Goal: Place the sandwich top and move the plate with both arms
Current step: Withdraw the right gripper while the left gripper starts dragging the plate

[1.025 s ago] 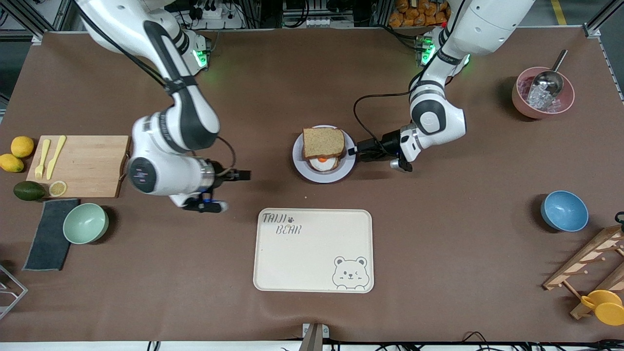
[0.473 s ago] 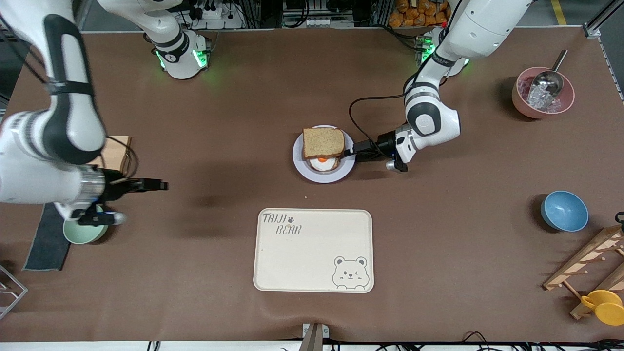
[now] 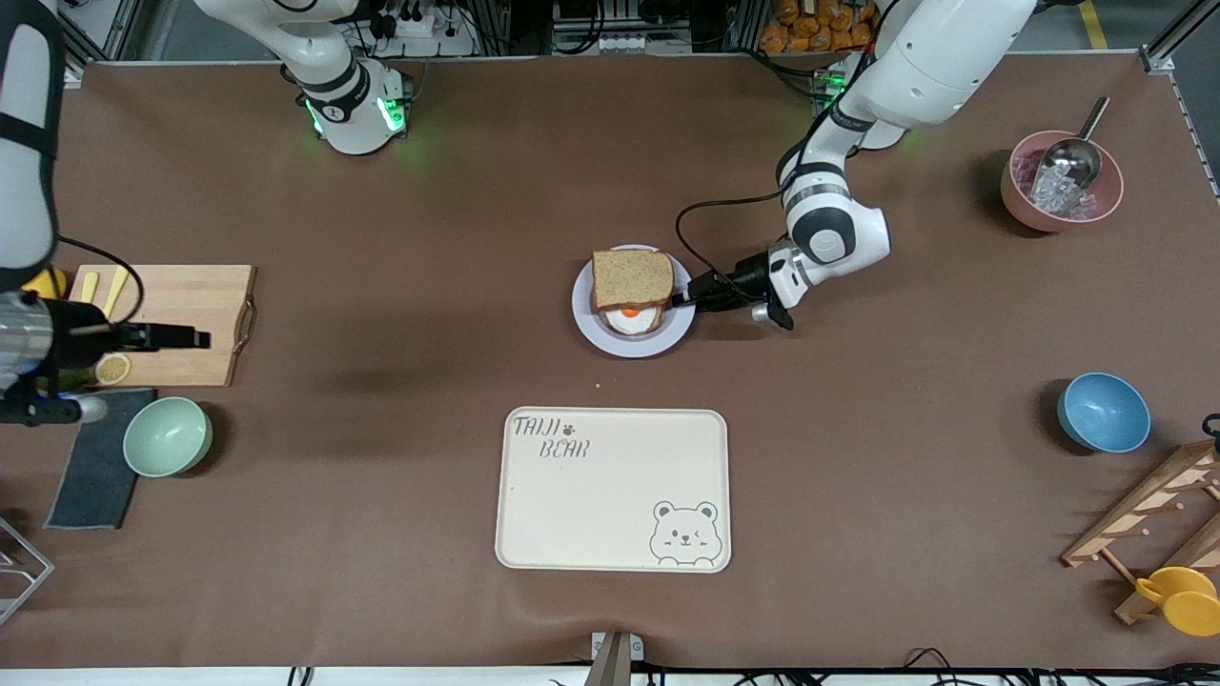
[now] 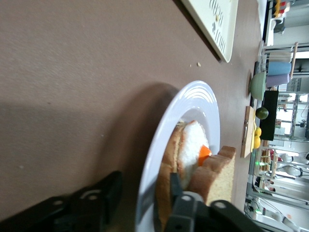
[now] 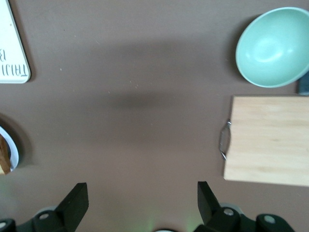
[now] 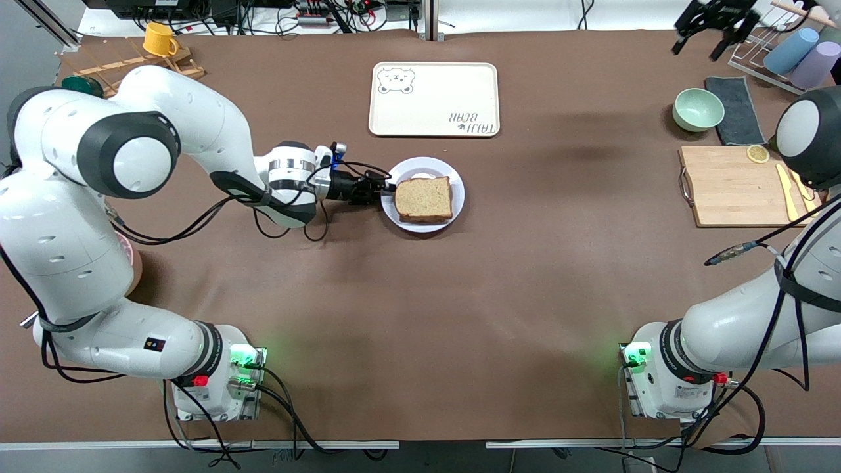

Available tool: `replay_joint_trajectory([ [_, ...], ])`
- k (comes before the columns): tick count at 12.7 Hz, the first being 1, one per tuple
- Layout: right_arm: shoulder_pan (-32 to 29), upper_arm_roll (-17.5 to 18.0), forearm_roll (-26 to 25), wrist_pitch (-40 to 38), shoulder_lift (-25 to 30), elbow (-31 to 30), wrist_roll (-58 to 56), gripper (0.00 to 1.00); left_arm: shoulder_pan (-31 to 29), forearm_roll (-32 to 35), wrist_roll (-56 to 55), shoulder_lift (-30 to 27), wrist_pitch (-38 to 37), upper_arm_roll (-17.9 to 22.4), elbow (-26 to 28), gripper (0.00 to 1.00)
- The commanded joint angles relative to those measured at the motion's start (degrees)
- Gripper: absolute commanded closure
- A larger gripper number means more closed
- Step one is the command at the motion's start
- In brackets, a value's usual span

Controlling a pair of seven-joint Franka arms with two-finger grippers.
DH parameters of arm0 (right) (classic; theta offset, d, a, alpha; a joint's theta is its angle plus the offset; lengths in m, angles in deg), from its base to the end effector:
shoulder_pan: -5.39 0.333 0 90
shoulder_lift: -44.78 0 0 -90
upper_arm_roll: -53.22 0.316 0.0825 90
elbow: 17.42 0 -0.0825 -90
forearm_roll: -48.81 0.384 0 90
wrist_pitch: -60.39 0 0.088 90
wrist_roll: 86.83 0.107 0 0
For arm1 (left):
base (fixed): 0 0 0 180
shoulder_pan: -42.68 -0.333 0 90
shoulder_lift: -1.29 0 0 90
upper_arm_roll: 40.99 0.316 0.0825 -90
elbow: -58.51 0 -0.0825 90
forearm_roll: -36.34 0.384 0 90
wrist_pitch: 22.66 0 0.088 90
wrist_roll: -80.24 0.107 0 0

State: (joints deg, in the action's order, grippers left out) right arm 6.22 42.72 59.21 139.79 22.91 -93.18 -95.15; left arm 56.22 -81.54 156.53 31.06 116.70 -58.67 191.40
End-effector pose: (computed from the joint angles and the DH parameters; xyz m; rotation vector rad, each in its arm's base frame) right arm 0.6327 -0.0656 0.5009 -2.9504 0.0236 0.4325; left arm 0.3922 -0.2602 0.1052 2.1229 0.1710 0.1034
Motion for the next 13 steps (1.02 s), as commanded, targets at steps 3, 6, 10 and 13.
replay_joint_trajectory([
  [3, -1.0, 7.1, -8.1, 7.2, 16.1, -11.0, 3.9, 0.00, 0.1, -3.1, 3.6, 0.0, 0.7, -0.3, 0.4, 1.00],
  [6, -4.8, 11.1, -8.6, 15.8, 23.4, -22.9, 6.9, 0.00, -0.4, -3.1, 3.4, -1.3, 0.7, -0.4, 1.1, 1.00],
  [10, -6.8, 11.6, -8.7, 16.1, 21.4, -20.4, 6.7, 0.00, -3.2, -3.7, 2.9, -3.8, 0.0, -1.3, 1.1, 1.00],
  [13, -6.9, 11.5, -8.9, 13.4, 17.9, -13.5, 6.9, 0.00, -12.8, -3.7, 3.1, -3.8, -0.1, -9.4, 1.1, 1.00],
])
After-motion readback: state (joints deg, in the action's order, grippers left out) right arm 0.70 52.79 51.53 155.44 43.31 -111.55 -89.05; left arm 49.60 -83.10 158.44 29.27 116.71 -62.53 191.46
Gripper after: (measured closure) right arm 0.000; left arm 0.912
